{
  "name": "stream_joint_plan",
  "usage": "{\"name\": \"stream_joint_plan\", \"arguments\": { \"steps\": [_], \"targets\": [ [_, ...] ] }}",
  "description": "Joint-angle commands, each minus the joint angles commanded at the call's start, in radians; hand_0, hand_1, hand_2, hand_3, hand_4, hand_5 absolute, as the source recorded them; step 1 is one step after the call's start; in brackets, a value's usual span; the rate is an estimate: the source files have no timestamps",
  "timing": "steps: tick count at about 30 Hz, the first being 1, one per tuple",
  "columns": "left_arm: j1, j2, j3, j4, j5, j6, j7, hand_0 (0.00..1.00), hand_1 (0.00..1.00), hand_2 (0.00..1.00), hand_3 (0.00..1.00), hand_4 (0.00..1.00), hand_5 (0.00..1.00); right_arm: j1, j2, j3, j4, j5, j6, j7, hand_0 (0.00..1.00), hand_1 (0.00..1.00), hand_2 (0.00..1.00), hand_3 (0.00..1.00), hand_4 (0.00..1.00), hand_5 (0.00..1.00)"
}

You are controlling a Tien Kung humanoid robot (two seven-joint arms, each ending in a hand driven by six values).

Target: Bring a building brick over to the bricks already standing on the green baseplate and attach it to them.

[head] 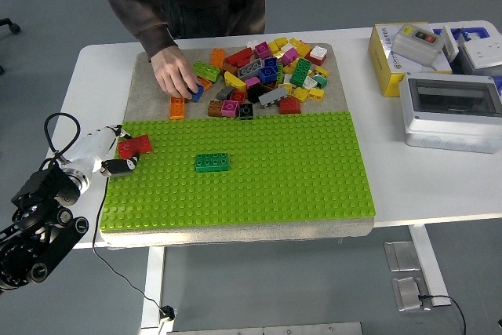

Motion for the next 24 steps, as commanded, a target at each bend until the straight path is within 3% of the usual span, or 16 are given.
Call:
{"name": "stream_joint_plan", "arguments": {
  "steps": [10, 15, 20, 24],
  "targets": [
    [-0.001, 0.013, -0.017, -0.031, 0.027, -0.008, 0.004, 0.998, 0.964, 0.938, 0.64, 0.537, 0.191, 0.004, -0.003, -0.004, 0.0, 0.005, 0.001, 0.001, 0.667, 0.64, 0.668, 0.708, 0.591, 0.739],
    [0.009, 0.062, 0.019, -0.125, 0.05, -0.04, 0.03, 0.998, 0.964, 0.938, 0.64, 0.537, 0.191, 0.004, -0.007, -0.002, 0.0, 0.006, 0.001, 0.002, 0.667, 0.64, 0.668, 0.708, 0.591, 0.739],
    [-0.006, 0.121, 0.1, -0.242, 0.056, -0.088, 0.077, 0.998, 0.962, 0.937, 0.624, 0.544, 0.191, 0.003, -0.011, 0.015, 0.0, -0.008, 0.002, -0.001, 0.667, 0.64, 0.668, 0.708, 0.591, 0.74],
    [-0.025, 0.131, 0.143, -0.326, 0.05, -0.115, 0.112, 0.998, 0.96, 0.937, 0.619, 0.551, 0.192, 0.005, -0.012, 0.012, 0.0, -0.005, 0.002, 0.002, 0.668, 0.639, 0.667, 0.708, 0.592, 0.741]
  ]
}}
